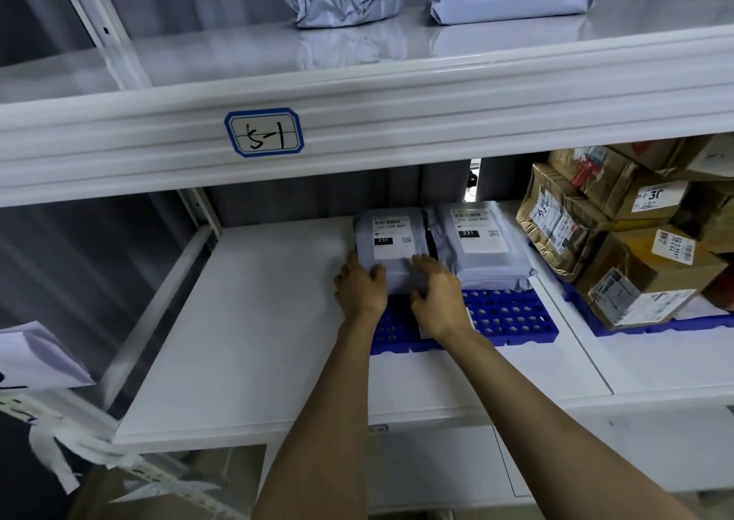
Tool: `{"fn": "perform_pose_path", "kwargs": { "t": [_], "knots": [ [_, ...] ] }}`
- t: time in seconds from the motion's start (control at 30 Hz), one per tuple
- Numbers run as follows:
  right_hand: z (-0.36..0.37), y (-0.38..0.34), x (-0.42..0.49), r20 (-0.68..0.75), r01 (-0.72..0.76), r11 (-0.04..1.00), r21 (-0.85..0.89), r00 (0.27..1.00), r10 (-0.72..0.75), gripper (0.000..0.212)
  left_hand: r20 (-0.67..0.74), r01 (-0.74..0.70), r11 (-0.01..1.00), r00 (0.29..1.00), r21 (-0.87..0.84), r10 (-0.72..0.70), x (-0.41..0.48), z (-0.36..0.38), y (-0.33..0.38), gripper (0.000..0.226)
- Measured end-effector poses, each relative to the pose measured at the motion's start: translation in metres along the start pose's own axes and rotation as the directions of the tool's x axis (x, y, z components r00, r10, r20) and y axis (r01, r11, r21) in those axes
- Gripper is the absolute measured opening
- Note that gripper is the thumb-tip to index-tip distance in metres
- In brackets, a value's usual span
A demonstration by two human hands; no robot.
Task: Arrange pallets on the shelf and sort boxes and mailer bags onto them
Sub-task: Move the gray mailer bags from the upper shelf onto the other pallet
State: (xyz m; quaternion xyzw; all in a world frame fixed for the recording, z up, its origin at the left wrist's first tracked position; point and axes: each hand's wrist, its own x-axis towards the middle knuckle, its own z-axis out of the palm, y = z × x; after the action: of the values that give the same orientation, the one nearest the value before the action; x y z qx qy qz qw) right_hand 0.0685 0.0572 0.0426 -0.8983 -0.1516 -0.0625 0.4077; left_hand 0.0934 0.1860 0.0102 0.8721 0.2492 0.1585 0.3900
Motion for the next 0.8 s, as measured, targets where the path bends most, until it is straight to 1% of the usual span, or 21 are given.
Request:
{"fn": "perform_pose_path", "kwargs": {
  "t": [0.13,0.2,0.27,0.37,0.47,0.53,0.6,0.7,0.8],
  "knots": [
    [-0.004,-0.006,-0.013,-0.025,0.040,0.999,-0.037,0.999,-0.041,0.056,-0.054,-0.114,0.993,0.992,0.041,0.116,-0.020,-0.013,-0.001,0.050],
    [-0.007,-0.010,-0.021,-0.042,0.064,0.997,-0.048,0.997,-0.066,0.057,-0.078,-0.192,0.980,0.978,0.050,0.195,-0.033,-0.022,0.000,0.050],
    [-0.013,-0.015,-0.032,-0.061,0.089,0.993,-0.071,0.994,-0.094,0.057,-0.102,-0.275,0.956,0.953,0.101,0.285,-0.049,-0.033,0.002,0.052],
    [-0.025,-0.024,-0.050,-0.112,0.144,0.980,-0.140,0.981,-0.160,0.055,-0.148,-0.411,0.890,0.885,0.196,0.441,-0.077,-0.054,0.012,0.054],
    [-0.043,-0.037,-0.070,-0.228,0.221,0.958,-0.182,0.939,-0.259,0.050,-0.190,-0.536,0.809,0.792,0.241,0.581,-0.108,-0.078,0.031,0.051],
    [-0.057,-0.047,-0.081,-0.341,0.257,0.944,-0.206,0.886,-0.315,0.048,-0.221,-0.611,0.745,0.714,0.269,0.665,-0.126,-0.093,0.047,0.046],
    [-0.079,-0.059,-0.092,-0.457,0.303,0.921,-0.245,0.802,-0.385,0.045,-0.253,-0.688,0.660,0.610,0.301,0.751,-0.145,-0.109,0.068,0.045],
    [-0.116,-0.083,-0.103,-0.615,0.374,0.871,-0.319,0.618,-0.490,0.035,-0.329,-0.767,0.532,0.429,0.358,0.841,-0.169,-0.134,0.103,0.038],
    [-0.155,-0.111,-0.108,-0.698,0.435,0.819,-0.376,0.448,-0.558,0.029,-0.407,-0.801,0.429,0.258,0.418,0.876,-0.185,-0.158,0.139,0.031]
  ]
}}
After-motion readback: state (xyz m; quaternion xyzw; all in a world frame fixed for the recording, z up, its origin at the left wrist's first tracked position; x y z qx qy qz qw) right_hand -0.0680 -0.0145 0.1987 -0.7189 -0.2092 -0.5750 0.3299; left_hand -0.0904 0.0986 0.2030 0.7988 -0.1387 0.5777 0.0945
